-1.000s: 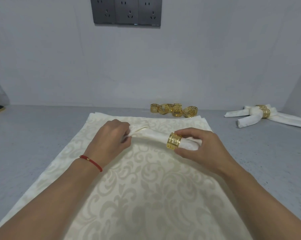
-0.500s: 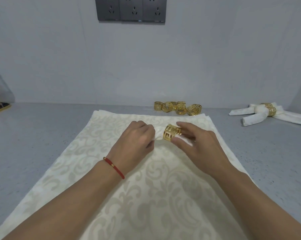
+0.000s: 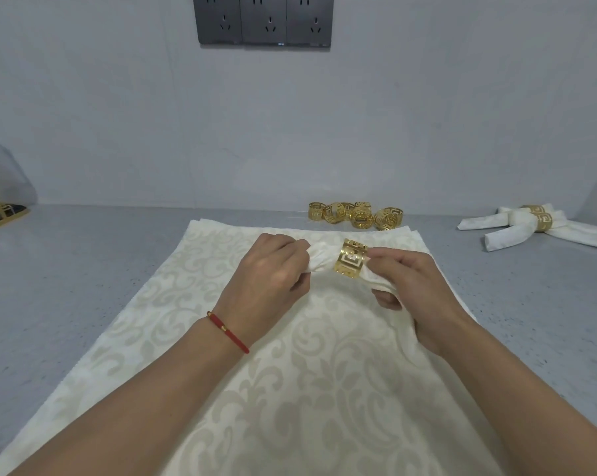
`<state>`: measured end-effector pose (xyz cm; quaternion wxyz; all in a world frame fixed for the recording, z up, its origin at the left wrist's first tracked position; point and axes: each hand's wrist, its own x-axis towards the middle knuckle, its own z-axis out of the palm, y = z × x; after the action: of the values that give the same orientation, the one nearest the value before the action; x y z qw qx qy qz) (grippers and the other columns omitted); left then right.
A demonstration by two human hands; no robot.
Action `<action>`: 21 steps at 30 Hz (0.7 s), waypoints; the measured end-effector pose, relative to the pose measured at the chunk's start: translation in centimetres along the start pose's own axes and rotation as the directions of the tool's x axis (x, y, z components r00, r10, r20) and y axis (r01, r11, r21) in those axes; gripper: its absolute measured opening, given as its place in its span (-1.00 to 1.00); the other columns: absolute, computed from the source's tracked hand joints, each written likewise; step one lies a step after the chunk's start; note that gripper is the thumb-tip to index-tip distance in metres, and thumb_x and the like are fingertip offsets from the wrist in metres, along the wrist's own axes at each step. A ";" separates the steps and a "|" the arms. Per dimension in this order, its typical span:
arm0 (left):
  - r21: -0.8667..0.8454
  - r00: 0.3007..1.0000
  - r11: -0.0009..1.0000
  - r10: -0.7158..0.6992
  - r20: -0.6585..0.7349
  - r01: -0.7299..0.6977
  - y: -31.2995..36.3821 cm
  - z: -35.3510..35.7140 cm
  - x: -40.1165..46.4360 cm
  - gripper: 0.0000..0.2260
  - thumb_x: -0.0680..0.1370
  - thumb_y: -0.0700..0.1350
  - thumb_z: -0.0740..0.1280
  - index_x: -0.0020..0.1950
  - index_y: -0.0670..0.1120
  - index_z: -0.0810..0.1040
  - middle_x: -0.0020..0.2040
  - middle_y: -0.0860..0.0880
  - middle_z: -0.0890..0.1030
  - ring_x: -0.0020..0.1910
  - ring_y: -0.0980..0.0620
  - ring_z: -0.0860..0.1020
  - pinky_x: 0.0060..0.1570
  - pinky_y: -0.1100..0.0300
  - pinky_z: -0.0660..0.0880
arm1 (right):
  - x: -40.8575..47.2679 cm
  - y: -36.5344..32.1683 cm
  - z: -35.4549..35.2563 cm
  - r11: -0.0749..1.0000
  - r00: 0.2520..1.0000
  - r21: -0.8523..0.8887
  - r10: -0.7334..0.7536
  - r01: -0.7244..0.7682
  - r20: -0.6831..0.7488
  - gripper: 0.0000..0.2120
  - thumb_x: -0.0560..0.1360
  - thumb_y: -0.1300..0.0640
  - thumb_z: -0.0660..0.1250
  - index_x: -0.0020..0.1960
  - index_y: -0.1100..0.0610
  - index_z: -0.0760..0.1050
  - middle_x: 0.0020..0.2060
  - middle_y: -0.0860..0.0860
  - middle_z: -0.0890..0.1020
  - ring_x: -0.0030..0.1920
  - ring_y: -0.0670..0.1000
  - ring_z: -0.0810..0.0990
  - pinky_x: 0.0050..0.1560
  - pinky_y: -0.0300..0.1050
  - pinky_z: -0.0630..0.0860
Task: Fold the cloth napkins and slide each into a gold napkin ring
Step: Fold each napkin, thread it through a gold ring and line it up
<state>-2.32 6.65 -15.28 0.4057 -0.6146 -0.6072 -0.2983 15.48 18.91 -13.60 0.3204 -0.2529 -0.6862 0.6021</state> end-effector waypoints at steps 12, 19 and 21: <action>-0.025 0.975 0.979 0.202 0.088 -0.201 0.6 -0.2 -0.1 -0.82 0.52 -0.41 0.24 -0.24 -0.25 0.53 -0.10 -0.10 0.63 -0.10 -0.13 0.54 -0.05 0.02 0.46 | 0.3 0.7 -0.7 0.969 0.968 0.085 0.240 -0.234 -0.071 -0.91 0.52 0.18 0.50 0.00 0.15 0.75 -0.43 -0.11 0.57 -0.57 -0.17 0.41 -0.55 -0.31 0.33; -0.065 0.974 0.973 0.224 0.021 -0.222 1.0 -0.5 0.0 -0.81 0.51 -0.42 0.26 -0.27 -0.25 0.50 -0.05 -0.12 0.65 -0.09 -0.12 0.53 -0.04 0.05 0.45 | 0.4 0.8 -1.3 0.969 0.969 0.013 0.248 -0.248 0.003 -0.89 0.54 0.14 0.48 0.00 0.14 0.76 -0.31 -0.01 0.57 -0.49 -0.13 0.39 -0.51 -0.25 0.32; -0.082 0.970 0.967 0.242 0.002 -0.241 1.0 -0.5 -0.1 -0.81 0.51 -0.43 0.27 -0.28 -0.25 0.51 -0.03 -0.13 0.65 -0.07 -0.12 0.54 -0.03 0.05 0.46 | 0.2 0.7 -1.4 0.966 0.966 0.007 0.258 -0.258 0.025 -0.89 0.51 0.12 0.51 -0.03 0.12 0.77 -0.22 0.05 0.57 -0.40 -0.08 0.38 -0.46 -0.20 0.32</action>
<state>-1.32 6.27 -15.27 0.4099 -0.7016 -0.5179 -0.2673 16.37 20.08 -14.15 0.2324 -0.3311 -0.6480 0.6453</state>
